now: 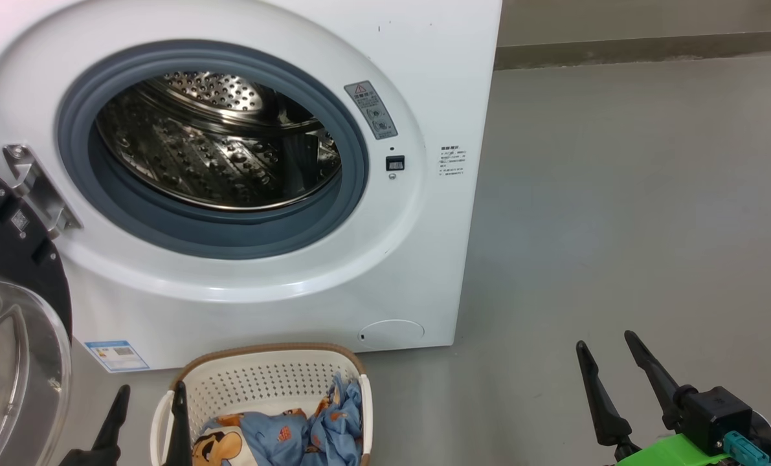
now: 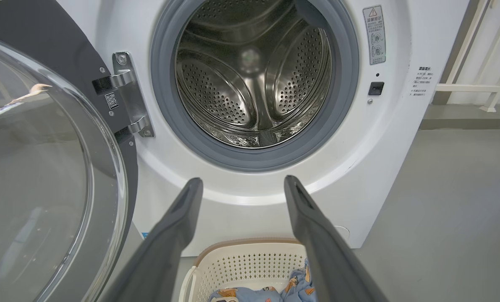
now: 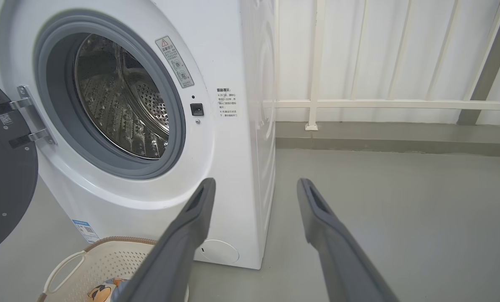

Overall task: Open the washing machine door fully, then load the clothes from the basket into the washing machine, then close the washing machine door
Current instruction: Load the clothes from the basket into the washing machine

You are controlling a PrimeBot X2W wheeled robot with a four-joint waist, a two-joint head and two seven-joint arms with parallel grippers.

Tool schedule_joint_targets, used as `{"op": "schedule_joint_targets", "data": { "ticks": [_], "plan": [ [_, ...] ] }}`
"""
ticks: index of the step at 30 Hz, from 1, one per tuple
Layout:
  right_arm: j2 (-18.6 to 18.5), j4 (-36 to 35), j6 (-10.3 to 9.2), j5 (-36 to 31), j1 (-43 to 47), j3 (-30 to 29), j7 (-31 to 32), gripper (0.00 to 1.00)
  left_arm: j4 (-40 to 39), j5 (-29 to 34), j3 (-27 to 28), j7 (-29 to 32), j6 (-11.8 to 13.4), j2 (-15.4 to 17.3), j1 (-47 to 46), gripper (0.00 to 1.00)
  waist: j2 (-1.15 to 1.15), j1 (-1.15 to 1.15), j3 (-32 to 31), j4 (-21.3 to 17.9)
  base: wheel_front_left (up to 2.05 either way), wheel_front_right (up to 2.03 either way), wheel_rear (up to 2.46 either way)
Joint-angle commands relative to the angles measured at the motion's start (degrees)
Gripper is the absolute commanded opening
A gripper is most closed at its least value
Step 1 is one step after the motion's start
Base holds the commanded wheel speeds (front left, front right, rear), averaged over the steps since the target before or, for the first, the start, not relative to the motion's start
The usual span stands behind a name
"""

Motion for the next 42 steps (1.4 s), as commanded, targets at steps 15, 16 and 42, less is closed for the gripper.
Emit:
{"op": "schedule_joint_targets", "data": {
  "ticks": [15, 16, 42],
  "plan": [
    [-0.2, -2.64, 0.09, -0.13, -4.22, 1.94, -0.15, 1.0, 2.75, -0.69, 0.18, -1.23, 0.07, 0.02, -6.17, 1.0, 0.0, 0.0, 4.2, 0.0, 0.0, 0.0, 0.0],
    [-0.2, -2.86, 0.09, -0.19, -4.55, 1.95, -0.1, 1.0, 3.9, -0.87, -0.1, -1.29, -0.19, -0.23, -6.86, 1.0, 0.0, 0.0, 4.88, -0.03, 0.0, 0.0, 0.0],
    [-0.37, -5.43, 0.09, -0.31, -17.91, 6.49, -1.13, 1.0, 60.77, -9.71, -9.16, 0.88, -14.25, -7.07, -40.71, 1.0, 0.0, 0.0, 29.43, -6.65, 0.0, 0.0, 0.0]
  ]
}}
